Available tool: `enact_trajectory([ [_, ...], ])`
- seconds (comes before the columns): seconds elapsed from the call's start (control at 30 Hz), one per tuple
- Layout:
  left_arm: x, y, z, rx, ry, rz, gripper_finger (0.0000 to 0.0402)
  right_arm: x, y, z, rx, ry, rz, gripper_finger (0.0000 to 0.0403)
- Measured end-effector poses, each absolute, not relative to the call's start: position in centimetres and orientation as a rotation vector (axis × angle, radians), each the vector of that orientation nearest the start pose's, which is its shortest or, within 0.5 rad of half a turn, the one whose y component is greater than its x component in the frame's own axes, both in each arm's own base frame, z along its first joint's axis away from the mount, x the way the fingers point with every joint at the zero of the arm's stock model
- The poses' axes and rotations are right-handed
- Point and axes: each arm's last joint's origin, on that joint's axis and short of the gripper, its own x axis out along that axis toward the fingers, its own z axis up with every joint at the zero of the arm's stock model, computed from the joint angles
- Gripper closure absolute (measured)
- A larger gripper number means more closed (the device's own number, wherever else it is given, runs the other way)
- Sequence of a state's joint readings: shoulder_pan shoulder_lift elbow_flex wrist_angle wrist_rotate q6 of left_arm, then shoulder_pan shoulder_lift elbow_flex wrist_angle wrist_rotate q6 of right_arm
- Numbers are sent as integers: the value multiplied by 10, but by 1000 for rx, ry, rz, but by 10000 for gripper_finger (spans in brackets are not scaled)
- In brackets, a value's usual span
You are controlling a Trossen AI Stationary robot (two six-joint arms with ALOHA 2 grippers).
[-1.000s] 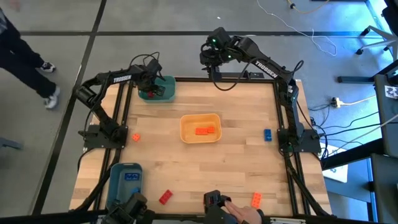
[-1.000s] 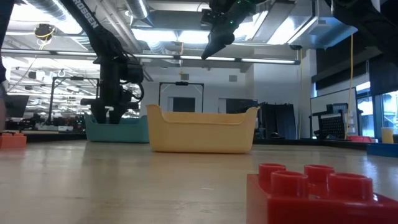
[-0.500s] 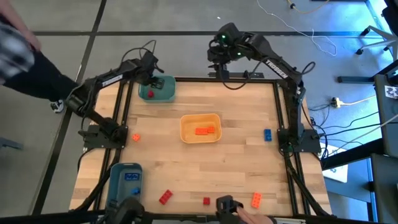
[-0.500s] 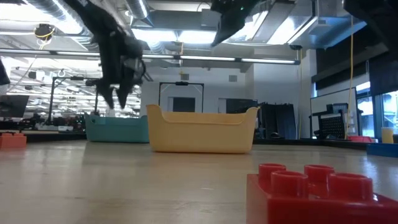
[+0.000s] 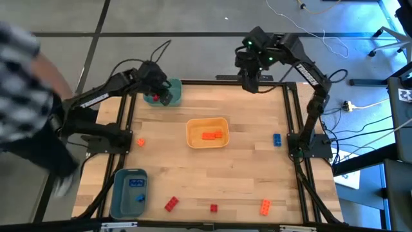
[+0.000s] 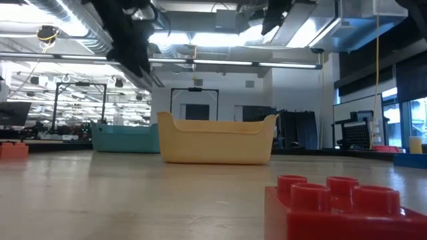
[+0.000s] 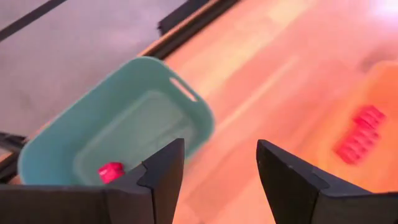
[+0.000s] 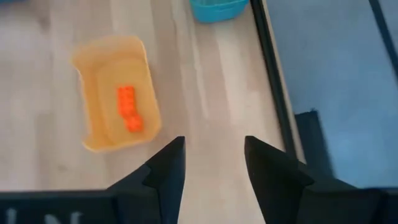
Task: Sort & place blocks by color
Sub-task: Put the blue 8 stud game piece into the blue bin
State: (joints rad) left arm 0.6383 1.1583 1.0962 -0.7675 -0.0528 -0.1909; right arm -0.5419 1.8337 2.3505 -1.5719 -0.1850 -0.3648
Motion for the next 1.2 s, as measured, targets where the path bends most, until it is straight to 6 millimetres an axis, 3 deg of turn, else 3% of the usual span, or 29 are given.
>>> enact_trajectory([
  [0.3,179,97,331,-379,744,614,209,255,-133,472,342,914,-307,237],
  [0.5,179,77,335,-355,746,503,209,239,-107,466,475,949,-337,237],
  [0.77,175,58,344,-329,710,399,209,210,-78,409,729,1124,-638,237],
  [1.03,172,56,346,-326,694,399,209,190,-69,338,935,1279,-963,237],
  [1.2,172,56,346,-330,693,399,209,180,-64,292,1001,1444,-1063,237],
])
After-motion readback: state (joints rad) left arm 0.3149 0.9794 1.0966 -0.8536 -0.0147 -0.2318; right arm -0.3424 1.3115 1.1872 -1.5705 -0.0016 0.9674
